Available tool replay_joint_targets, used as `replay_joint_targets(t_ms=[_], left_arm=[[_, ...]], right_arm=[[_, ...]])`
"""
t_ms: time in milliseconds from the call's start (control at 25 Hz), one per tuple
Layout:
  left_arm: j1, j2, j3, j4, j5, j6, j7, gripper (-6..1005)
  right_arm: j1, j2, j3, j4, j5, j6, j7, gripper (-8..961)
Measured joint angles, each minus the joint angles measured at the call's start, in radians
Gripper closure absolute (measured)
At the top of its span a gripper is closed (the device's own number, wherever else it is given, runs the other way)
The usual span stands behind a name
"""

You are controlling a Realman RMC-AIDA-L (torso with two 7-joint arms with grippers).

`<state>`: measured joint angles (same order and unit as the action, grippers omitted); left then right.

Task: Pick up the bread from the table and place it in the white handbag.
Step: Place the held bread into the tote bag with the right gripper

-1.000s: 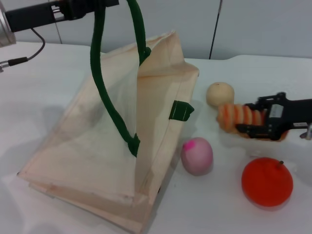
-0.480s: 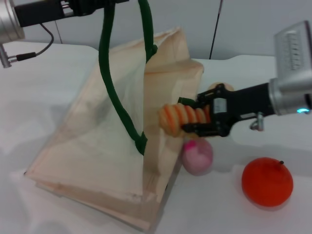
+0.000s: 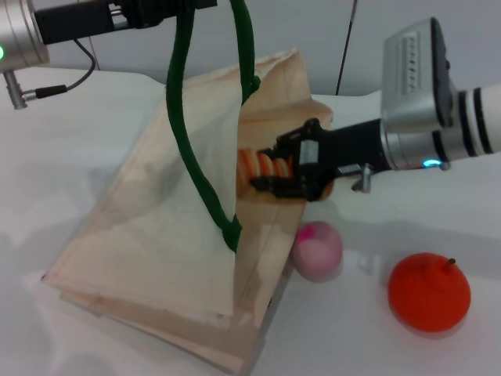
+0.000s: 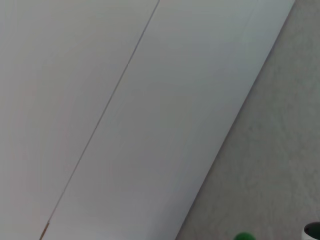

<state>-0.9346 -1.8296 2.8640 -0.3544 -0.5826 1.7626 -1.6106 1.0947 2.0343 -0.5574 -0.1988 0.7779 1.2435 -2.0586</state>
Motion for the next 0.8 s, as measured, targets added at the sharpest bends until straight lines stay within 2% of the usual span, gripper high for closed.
replay_joint_targets(t_ms=[480,800], left_arm=[[-0.011,-0.003,0.000,0.000,-0.001,0.000,-0.009,888],[-0.012,-0.003,0.000,0.000,-0.005,0.000,-0.009,888]], right_arm=[[0.038,0.006,0.002,0.124,0.178,-0.158,0.017,591],[0.048,0.005,0.035,0.186,0.243,-0.190,0.043,633]])
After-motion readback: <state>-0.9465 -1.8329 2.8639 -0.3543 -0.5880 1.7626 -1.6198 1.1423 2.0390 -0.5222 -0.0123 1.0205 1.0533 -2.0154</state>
